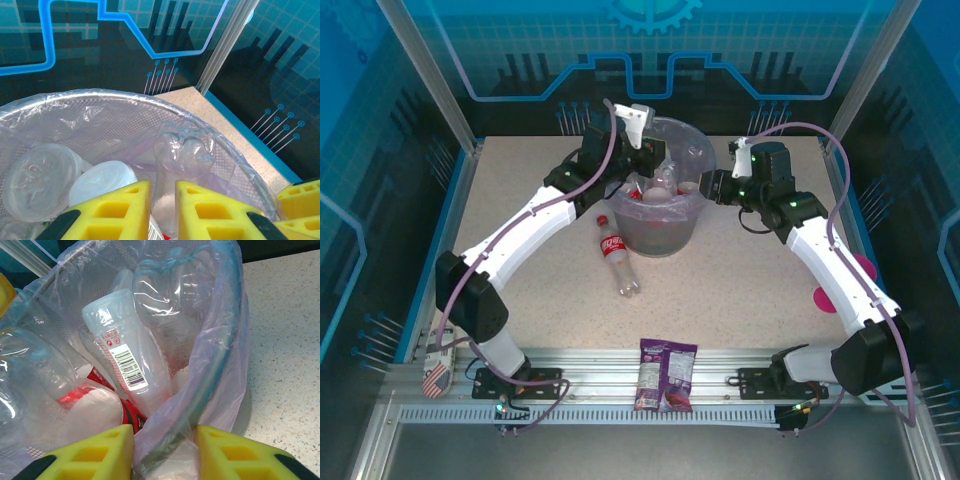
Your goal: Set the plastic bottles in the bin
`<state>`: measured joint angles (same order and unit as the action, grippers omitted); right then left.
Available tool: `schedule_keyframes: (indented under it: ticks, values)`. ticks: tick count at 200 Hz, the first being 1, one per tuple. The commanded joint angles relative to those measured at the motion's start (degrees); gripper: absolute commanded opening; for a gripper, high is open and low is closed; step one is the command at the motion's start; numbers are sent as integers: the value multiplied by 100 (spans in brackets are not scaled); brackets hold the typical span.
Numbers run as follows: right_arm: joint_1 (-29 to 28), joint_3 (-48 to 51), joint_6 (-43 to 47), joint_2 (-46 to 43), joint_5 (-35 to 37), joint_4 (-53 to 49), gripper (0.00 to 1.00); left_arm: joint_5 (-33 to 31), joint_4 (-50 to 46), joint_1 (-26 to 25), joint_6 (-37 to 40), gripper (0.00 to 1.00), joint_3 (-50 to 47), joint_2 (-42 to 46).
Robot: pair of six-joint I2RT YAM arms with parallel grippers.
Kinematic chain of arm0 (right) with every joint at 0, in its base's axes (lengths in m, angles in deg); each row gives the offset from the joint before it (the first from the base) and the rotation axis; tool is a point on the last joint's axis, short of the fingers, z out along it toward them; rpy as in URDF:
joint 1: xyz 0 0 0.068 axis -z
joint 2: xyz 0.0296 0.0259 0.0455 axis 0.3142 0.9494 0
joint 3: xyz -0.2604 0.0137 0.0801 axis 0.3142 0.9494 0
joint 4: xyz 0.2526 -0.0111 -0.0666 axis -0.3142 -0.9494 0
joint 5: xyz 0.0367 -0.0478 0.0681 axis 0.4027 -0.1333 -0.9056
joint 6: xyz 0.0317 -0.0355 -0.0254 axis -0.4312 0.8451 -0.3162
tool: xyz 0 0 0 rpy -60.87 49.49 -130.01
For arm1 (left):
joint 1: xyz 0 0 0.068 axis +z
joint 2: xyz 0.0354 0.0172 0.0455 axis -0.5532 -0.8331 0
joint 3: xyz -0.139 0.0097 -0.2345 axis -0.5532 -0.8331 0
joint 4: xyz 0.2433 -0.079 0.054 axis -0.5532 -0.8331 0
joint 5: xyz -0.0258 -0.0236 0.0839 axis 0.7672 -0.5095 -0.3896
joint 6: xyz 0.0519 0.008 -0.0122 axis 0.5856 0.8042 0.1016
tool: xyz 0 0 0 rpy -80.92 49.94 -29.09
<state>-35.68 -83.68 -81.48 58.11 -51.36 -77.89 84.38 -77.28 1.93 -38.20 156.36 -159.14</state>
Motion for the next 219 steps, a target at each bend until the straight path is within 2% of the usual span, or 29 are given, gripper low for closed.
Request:
schedule_keyframes:
  ticks: [1, 36, 71, 96, 148, 177, 219]
  values:
    - [-125, -85, 118, 92, -83, -71, 37, -60, -1020, -24, 15, 20, -614, -207]
    - [-123, -138, 121, 142, -120, -78, 37, -47, -1040, 25, -11, 21, -502, -34]
    - [-140, -172, 90, 141, -149, -42, 41, 29, -1218, 107, -3, 31, 70, 83]
    - [-152, -206, 68, 140, -158, -44, 42, 122, -1281, 155, 15, 41, 494, 119]
    - [-313, -261, -29, 101, -163, -27, 42, 250, -1223, 255, -50, 72, 1030, 288]
    - [-466, -252, -101, 53, -135, 1, 41, 152, -1196, 340, -133, 75, 919, 586]
    - [-609, -199, -186, 45, -126, 22, 40, -34, -1204, 681, -519, 76, 216, 1393]
